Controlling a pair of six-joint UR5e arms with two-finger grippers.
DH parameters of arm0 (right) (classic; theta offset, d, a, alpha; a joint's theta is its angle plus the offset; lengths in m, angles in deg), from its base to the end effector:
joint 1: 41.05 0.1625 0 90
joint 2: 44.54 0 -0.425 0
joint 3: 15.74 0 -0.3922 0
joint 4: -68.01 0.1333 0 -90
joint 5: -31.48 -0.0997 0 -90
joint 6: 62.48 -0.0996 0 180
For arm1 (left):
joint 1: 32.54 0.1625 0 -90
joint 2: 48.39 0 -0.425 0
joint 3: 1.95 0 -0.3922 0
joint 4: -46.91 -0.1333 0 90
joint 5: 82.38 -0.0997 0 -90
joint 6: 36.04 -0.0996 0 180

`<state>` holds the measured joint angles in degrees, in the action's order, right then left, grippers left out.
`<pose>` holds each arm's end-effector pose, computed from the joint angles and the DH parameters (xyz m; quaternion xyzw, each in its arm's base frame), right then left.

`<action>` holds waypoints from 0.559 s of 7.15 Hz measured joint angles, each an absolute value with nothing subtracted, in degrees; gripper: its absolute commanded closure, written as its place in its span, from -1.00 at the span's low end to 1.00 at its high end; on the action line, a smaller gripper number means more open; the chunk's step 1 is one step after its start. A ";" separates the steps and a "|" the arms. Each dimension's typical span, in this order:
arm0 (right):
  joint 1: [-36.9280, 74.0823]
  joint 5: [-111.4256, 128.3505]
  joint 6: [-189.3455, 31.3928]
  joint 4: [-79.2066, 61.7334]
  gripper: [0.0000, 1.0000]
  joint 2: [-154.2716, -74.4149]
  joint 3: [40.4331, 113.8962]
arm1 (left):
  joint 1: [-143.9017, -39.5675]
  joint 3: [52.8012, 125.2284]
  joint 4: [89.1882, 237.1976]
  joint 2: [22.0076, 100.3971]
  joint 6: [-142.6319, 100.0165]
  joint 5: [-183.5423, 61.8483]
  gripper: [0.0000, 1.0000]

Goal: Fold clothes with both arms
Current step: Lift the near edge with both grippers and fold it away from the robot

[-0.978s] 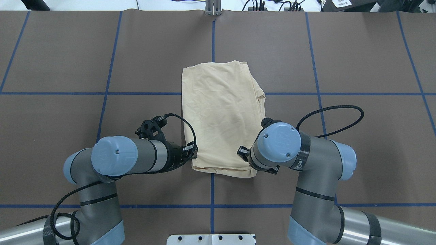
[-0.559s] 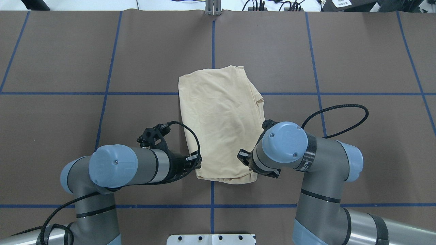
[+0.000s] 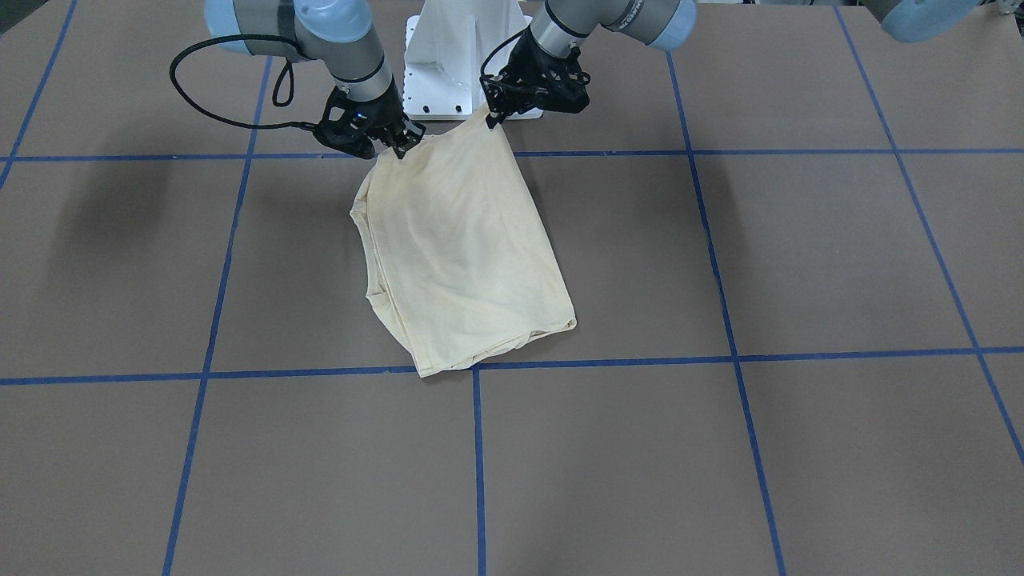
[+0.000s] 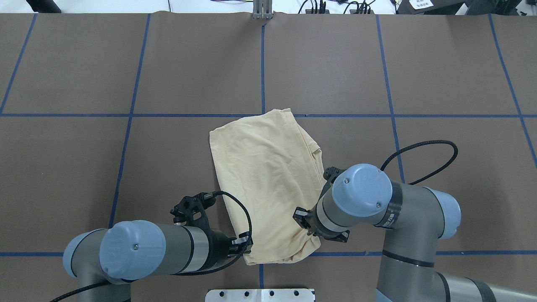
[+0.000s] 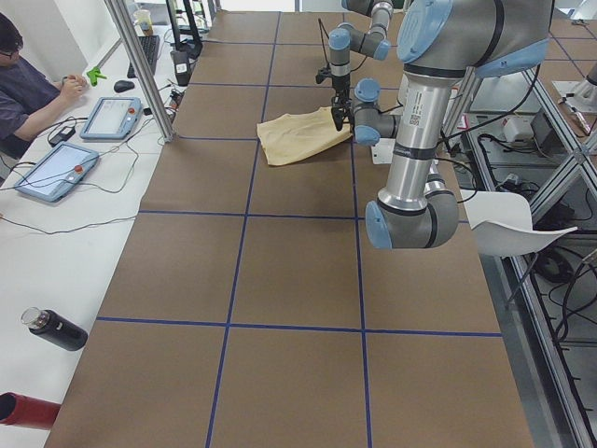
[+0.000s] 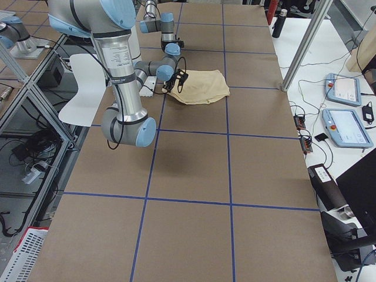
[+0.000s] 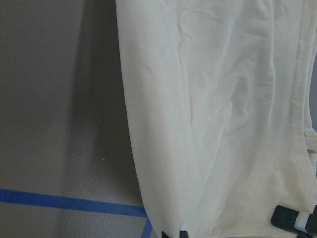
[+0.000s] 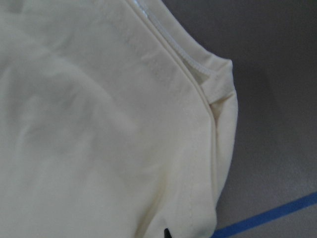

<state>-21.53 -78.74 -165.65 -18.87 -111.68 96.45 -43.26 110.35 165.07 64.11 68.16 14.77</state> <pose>-0.5120 -0.2864 0.2646 -0.1378 -0.4100 0.1842 0.8826 0.5323 -0.2238 0.2124 -0.0681 0.5916 -0.1369 0.7916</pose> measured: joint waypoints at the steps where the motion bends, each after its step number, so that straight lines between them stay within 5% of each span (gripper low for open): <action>1: -18.87 -78.55 -164.47 -18.79 1.00 -110.80 96.42 | -44.92 111.01 163.90 64.23 67.52 15.99 1.00; 4: -11.35 -78.01 -155.63 -18.68 1.00 -106.89 95.83 | -51.89 111.19 162.34 64.73 61.93 19.15 1.00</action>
